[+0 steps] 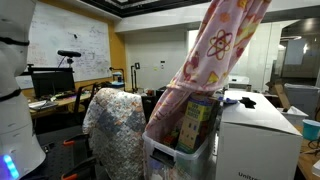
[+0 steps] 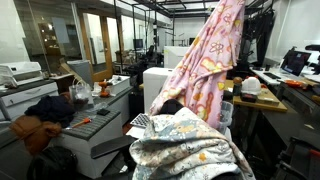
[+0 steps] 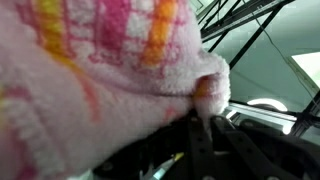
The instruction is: Put the fleece on the boxes
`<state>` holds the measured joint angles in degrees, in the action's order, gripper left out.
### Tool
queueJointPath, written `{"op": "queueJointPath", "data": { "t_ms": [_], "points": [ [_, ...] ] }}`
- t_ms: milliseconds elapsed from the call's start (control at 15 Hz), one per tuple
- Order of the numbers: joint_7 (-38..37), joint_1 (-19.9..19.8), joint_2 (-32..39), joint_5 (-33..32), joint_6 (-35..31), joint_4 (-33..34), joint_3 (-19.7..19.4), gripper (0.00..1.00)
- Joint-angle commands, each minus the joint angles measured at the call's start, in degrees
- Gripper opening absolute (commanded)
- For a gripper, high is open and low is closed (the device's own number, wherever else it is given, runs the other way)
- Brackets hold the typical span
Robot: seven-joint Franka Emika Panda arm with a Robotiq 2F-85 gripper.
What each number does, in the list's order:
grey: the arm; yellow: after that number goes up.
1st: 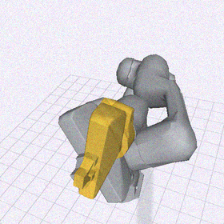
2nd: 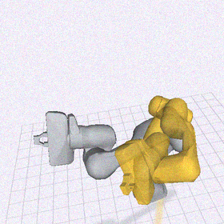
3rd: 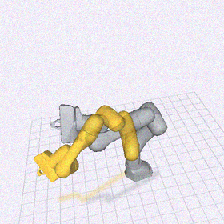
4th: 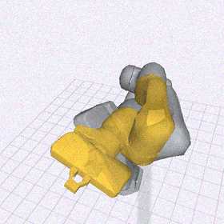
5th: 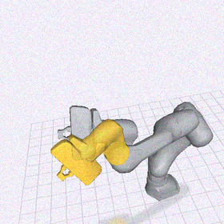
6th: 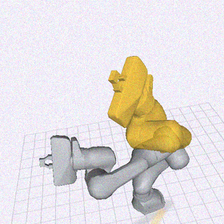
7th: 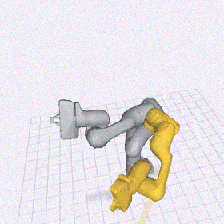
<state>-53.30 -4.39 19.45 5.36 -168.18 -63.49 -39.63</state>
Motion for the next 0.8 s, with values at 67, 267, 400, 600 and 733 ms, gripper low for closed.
{"op": "queueJointPath", "data": {
  "t_ms": [67, 267, 400, 600, 733],
  "points": [
    [-14.20, 6.88, 7.30, -9.63, -10.40, 1.08, -14.66, 0.01],
    [-25.37, 10.24, 16.13, -11.97, -15.47, 3.03, -27.57, 0.01],
    [-30.63, 11.17, 22.82, -9.97, -17.24, 4.34, -35.81, 0.01],
    [-34.61, 15.84, 30.73, -7.18, -18.28, 0.44, -47.92, 0.04],
    [-35.88, 18.07, 34.60, -5.95, -17.71, -1.71, -52.80, 0.01]
  ]
}}
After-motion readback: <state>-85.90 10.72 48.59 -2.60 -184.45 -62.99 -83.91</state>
